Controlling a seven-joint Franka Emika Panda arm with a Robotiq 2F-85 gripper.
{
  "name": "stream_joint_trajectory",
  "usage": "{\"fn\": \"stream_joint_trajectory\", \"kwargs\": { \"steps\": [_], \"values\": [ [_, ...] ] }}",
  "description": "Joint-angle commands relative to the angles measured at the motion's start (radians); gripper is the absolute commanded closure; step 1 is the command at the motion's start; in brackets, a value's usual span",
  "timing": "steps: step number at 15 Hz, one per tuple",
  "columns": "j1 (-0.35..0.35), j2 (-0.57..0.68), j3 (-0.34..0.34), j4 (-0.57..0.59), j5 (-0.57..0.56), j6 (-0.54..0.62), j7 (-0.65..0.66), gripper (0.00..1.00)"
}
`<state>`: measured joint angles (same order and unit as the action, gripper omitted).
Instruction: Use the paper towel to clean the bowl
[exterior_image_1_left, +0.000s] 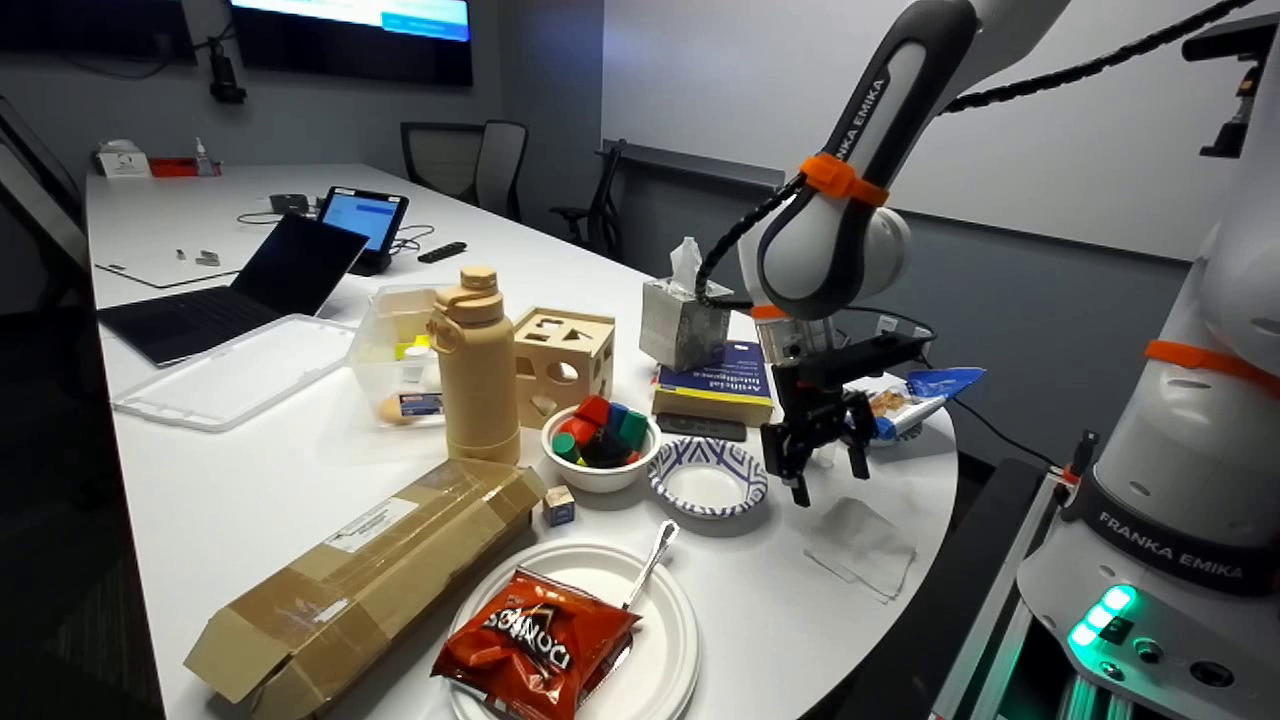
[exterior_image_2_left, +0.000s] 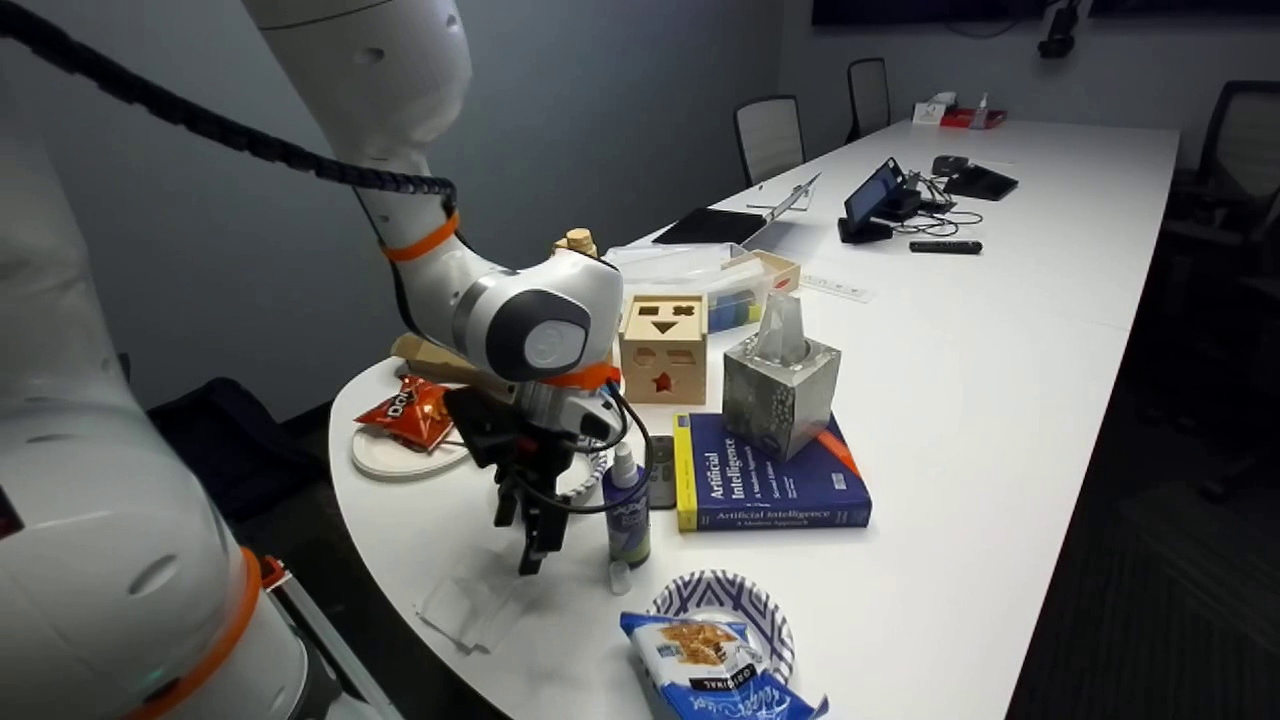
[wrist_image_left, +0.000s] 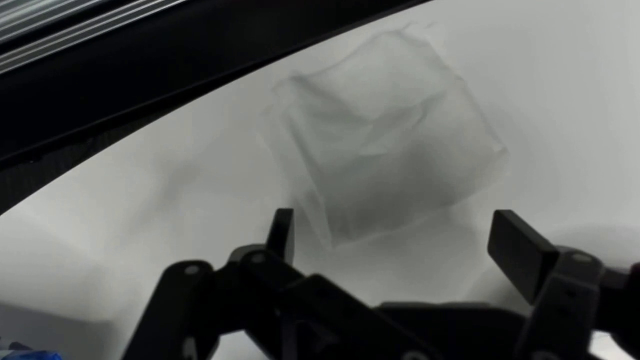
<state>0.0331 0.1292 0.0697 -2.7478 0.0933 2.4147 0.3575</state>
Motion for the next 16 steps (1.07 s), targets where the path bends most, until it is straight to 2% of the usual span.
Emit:
{"fn": "stream_joint_trajectory", "kwargs": {
  "steps": [1, 7, 8, 9, 16],
  "values": [
    [0.016, 0.057, -0.027, 0.002, -0.021, 0.058, 0.019, 0.0],
    [0.026, 0.109, -0.041, 0.003, -0.009, 0.088, 0.006, 0.0],
    [0.028, 0.117, -0.04, 0.003, -0.004, 0.094, 0.005, 0.25],
    [0.028, 0.124, -0.038, 0.003, 0.0, 0.099, -0.002, 0.26],
    [0.046, 0.12, -0.037, 0.001, -0.002, 0.089, 0.0, 0.81]
  ]
}}
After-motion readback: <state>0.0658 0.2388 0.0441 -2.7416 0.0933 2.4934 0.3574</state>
